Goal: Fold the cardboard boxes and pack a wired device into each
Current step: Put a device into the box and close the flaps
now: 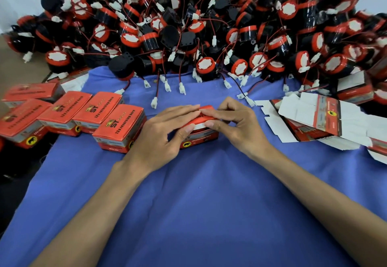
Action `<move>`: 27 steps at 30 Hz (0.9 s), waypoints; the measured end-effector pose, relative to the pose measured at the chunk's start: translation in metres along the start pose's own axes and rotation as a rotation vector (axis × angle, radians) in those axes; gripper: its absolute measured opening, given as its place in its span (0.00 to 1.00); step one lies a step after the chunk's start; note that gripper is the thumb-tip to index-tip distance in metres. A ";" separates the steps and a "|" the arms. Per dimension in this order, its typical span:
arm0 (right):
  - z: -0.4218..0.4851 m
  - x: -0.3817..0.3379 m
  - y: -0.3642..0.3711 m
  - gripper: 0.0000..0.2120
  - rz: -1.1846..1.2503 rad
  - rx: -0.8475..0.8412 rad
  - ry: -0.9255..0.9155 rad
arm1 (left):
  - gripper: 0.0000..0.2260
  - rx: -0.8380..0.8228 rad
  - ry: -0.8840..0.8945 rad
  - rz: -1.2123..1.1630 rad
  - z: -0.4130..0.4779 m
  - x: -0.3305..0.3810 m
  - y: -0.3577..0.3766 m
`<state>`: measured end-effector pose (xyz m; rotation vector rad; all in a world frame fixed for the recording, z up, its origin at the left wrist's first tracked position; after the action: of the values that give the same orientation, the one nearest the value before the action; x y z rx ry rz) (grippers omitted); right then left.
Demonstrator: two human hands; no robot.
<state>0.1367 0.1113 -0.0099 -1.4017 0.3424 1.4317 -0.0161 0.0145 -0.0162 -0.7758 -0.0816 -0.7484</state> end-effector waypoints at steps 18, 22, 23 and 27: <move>0.003 0.006 -0.001 0.18 0.032 -0.130 0.072 | 0.17 -0.104 0.104 0.166 0.000 0.005 0.003; 0.002 0.007 -0.001 0.17 0.039 -0.121 0.066 | 0.15 -0.072 0.089 0.162 -0.001 0.008 0.005; 0.003 0.006 -0.002 0.17 0.035 -0.111 0.058 | 0.15 -0.068 0.076 0.146 0.000 0.008 0.005; 0.000 0.003 -0.001 0.17 -0.020 -0.061 0.002 | 0.14 -0.011 0.041 0.088 0.001 0.007 0.004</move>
<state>0.1379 0.1134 -0.0124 -1.4517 0.2876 1.4345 -0.0081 0.0134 -0.0156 -0.7689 -0.0063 -0.6813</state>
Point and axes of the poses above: each hand's wrist, its own z-axis towards the middle knuckle, its own y-axis out of the palm, x = y × z, the point moved 3 cm from there along z, towards the middle knuckle, and after that the axes turned 15 degrees about y, right-handed, at the moved point
